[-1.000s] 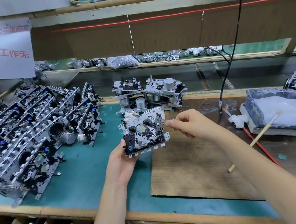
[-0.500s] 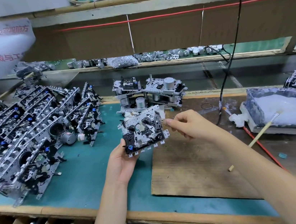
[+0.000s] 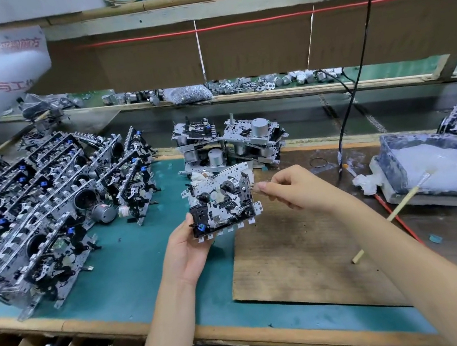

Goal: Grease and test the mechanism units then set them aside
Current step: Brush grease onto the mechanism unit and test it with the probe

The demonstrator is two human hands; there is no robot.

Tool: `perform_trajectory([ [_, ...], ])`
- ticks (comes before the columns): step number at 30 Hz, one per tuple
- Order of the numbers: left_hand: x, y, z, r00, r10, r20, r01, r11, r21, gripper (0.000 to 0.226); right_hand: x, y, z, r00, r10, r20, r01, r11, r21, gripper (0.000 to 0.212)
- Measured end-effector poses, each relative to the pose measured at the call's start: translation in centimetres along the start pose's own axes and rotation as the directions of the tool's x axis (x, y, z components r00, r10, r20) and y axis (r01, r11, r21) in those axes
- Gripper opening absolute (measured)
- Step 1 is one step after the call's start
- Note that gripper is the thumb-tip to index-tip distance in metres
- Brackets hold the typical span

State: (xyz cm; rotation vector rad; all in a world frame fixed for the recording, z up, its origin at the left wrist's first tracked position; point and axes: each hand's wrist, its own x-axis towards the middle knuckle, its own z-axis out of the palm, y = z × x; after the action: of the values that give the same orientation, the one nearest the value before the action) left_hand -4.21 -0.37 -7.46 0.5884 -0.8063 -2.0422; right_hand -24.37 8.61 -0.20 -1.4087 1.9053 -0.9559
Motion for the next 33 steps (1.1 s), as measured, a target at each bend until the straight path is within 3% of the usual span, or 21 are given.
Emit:
perform_trajectory([
  [3, 0.0, 0.0, 0.0, 1.000, -0.003, 0.007, 0.003, 1.000, 0.005, 0.033, -0.3, -0.2, 0.1, 1.000, 0.013, -0.026, -0.013, 1.000, -0.007, 0.037],
  [5, 0.1, -0.1, 0.1, 1.000, 0.001, 0.015, -0.001, 1.000, 0.016, 0.033, -0.7, -0.7, 0.3, 0.982, -0.076, -0.175, 0.066, 0.996, -0.065, 0.027],
  [7, 0.1, -0.2, 0.2, 0.999, 0.005, 0.031, -0.006, 1.000, 0.022, 0.034, -1.1, -1.8, 0.4, 0.942, -0.219, -0.253, 0.175, 0.967, -0.185, 0.048],
  [9, 0.0, -0.2, 0.2, 0.998, 0.008, 0.057, -0.010, 0.999, 0.043, 0.036, -1.4, -3.4, 0.9, 0.930, -0.344, -0.127, 0.254, 0.855, -0.452, 0.080],
  [11, 0.0, -0.2, 0.3, 0.997, 0.008, 0.077, -0.013, 0.998, 0.068, 0.037, -1.4, -4.6, 2.1, 0.922, -0.387, 0.027, 0.289, 0.639, -0.713, 0.103],
  [13, 0.0, -0.3, 0.3, 0.997, 0.009, 0.077, -0.015, 0.997, 0.073, 0.037, -0.9, -5.1, 3.3, 0.923, -0.365, 0.124, 0.301, 0.483, -0.822, 0.116],
  [16, 0.0, -0.4, 0.4, 0.998, 0.016, 0.057, -0.020, 0.996, 0.083, 0.035, -0.1, -5.4, 4.6, 0.937, -0.292, 0.191, 0.303, 0.409, -0.861, 0.120],
  [24, 0.0, -0.7, 0.8, 0.998, 0.019, 0.052, -0.026, 0.990, 0.137, 0.035, 0.1, -5.3, 4.0, 0.947, -0.267, 0.180, 0.281, 0.414, -0.865, 0.116],
  [27, 0.0, -0.7, 0.7, 0.998, 0.040, 0.051, -0.046, 0.992, 0.120, 0.033, -0.9, -5.1, 2.3, 0.951, -0.292, 0.105, 0.267, 0.597, -0.757, 0.100],
  [30, -0.1, -0.9, 0.8, 0.998, 0.049, 0.047, -0.053, 0.995, 0.081, 0.037, -2.3, -4.1, 0.0, 0.948, -0.294, -0.126, 0.170, 0.795, -0.582, 0.063],
  [33, -0.1, -1.0, 0.9, 0.998, 0.041, 0.048, -0.044, 0.998, 0.050, 0.045, -4.0, -2.6, -2.2, 0.956, -0.127, -0.266, -0.035, 0.847, -0.530, 0.040],
])
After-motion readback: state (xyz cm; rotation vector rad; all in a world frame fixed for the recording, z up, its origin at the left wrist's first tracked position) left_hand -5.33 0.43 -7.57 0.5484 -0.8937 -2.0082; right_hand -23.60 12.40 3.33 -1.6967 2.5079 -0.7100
